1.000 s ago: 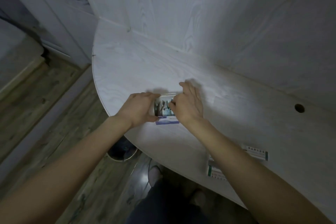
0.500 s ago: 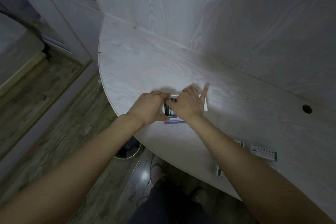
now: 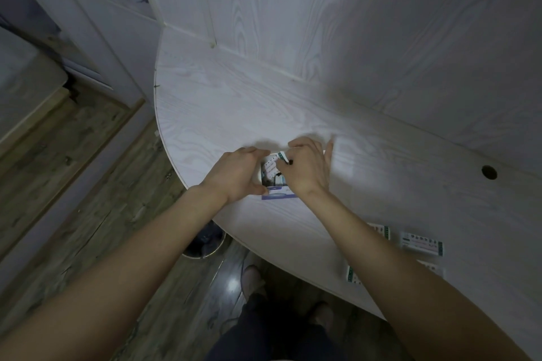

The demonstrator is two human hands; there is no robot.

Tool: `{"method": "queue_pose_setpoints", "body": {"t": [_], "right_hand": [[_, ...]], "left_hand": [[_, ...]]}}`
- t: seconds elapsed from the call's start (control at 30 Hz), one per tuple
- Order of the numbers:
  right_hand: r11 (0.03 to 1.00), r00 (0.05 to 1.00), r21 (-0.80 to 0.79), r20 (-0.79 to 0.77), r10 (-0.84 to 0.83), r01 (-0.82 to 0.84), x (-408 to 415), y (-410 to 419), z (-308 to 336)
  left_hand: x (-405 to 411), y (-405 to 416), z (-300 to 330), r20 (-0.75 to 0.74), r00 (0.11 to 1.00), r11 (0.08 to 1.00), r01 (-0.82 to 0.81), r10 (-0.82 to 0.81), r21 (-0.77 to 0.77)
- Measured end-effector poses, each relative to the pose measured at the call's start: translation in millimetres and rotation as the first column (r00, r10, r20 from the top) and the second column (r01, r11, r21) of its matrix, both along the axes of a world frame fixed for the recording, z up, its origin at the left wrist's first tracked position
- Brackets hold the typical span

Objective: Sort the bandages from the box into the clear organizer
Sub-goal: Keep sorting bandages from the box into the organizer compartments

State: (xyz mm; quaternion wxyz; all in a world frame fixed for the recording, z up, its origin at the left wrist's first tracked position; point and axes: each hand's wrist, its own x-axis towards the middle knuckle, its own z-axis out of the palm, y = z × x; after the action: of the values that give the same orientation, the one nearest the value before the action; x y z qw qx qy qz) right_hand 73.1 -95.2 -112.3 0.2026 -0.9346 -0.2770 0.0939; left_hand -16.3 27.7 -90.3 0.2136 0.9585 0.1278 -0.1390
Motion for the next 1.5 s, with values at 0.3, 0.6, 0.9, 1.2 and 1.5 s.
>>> {"method": "queue_pose_setpoints", "body": {"t": [0.3,0.6,0.9,1.2,1.5], "right_hand": [[0.914,0.950,0.352,-0.297,-0.097,0.203,14.8,-29.9,38.5],[0.868,0.945,0.450,-0.322,-0.059,0.208,31.0,-80.3,58.7],[0.709,0.891,0.663,-0.440,0.111,0.240,34.5,-164.4,68.1],[0.618,0.942,0.739,-0.336,-0.009,0.269,39.7,-213.8,35.8],[0.542,0.959,0.800,-0.281,-0.041,0.257,-13.9,-251.2,1.6]], "left_hand": [[0.8,-3.7,5.5,-0.055,0.998,1.000,-0.005,0.007,0.024],[41.6,-62.8,44.0,0.273,0.960,0.945,0.026,0.068,-0.326],[66.6,-127.2,58.0,0.243,0.968,0.943,0.140,-0.066,-0.302],[67.5,-174.0,29.5,0.260,0.965,0.741,0.194,-0.028,-0.643],[23.8,-211.1,-12.9,0.429,0.887,0.624,0.240,0.169,-0.744]]}}
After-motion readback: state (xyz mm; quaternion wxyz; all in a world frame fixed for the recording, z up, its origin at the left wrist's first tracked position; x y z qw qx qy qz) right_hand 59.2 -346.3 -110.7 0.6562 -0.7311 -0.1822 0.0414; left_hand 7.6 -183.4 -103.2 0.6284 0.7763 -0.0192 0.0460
